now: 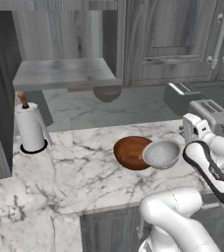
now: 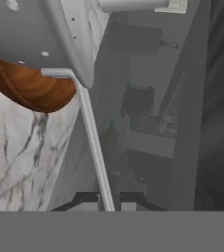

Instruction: Open the cabinet and setup a tea strainer by placing it in the bowl upright.

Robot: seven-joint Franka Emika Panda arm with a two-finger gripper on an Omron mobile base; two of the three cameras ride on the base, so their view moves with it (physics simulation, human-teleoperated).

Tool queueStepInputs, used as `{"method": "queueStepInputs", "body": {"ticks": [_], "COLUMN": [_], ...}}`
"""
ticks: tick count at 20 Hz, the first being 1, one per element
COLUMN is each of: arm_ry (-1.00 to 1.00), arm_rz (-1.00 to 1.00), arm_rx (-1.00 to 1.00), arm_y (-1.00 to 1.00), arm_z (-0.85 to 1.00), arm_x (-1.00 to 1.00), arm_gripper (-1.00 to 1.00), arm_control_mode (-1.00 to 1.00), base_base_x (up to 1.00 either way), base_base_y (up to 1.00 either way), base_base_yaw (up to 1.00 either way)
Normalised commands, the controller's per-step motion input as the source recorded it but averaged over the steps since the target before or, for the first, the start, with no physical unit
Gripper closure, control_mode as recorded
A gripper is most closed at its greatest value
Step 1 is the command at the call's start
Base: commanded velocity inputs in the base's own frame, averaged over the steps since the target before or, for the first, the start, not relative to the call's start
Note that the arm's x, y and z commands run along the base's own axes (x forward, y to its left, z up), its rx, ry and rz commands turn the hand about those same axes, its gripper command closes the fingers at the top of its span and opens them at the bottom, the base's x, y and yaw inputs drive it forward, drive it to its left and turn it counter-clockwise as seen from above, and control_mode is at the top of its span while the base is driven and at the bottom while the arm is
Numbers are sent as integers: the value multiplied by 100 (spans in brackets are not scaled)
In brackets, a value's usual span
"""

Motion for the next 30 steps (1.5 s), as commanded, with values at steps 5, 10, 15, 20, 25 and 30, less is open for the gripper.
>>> {"method": "queueStepInputs", "body": {"ticks": [5,10,15,20,25,30], "arm_ry": [-1,-2,-5,-3,-9,-2], "arm_rz": [2,0,0,0,0,1], "arm_rx": [1,7,21,26,26,5], "arm_y": [43,47,21,-6,-14,-5], "arm_z": [-5,-3,-26,-41,-57,-20], "arm_x": [24,46,56,50,37,16], "arm_gripper": [100,100,100,100,100,100], "arm_control_mode": [-100,-100,-100,-100,-100,-100], "base_base_x": [0,0,0,0,0,0], "base_base_y": [0,0,0,0,0,0], "base_base_yaw": [0,0,0,0,0,0]}}
